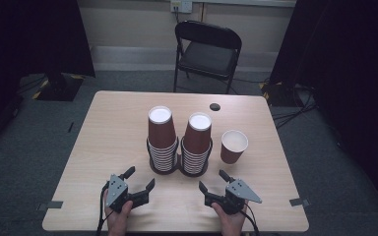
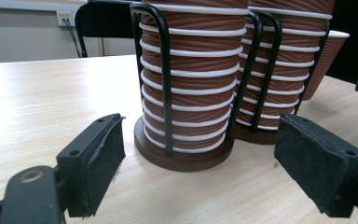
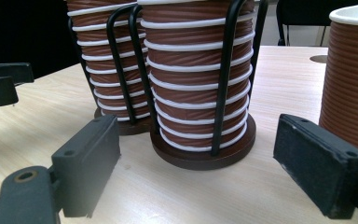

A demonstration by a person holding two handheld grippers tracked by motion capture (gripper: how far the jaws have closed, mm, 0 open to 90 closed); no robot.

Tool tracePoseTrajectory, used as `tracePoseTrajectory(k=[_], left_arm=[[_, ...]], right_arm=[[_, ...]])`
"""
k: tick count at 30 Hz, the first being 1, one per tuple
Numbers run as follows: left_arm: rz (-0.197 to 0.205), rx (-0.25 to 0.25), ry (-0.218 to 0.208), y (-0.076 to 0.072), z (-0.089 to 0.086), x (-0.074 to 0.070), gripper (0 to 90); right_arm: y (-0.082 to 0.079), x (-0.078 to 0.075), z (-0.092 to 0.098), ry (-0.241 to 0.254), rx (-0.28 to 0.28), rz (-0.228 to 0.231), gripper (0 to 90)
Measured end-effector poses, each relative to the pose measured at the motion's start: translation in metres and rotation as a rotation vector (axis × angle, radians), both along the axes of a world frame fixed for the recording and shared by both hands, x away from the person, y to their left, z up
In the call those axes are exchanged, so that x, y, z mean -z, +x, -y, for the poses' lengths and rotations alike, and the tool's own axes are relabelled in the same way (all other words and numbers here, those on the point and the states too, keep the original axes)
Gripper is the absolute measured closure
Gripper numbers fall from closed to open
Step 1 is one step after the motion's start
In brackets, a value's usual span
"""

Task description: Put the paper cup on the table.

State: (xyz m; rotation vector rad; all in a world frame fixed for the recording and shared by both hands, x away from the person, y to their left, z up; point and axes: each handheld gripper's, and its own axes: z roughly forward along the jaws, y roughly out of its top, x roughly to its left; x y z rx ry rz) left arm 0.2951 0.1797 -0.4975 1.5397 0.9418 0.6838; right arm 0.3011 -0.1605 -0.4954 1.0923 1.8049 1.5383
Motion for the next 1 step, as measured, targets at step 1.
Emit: tracePoseTrajectory(k=[1], left_arm=[[0.000,-0.001,0.000,0.0000,0.0000,0.0000,15.7]], right_arm=[[-0.0002,0.0000,-0.0007,-0.008,-0.001,0.005,13.2]])
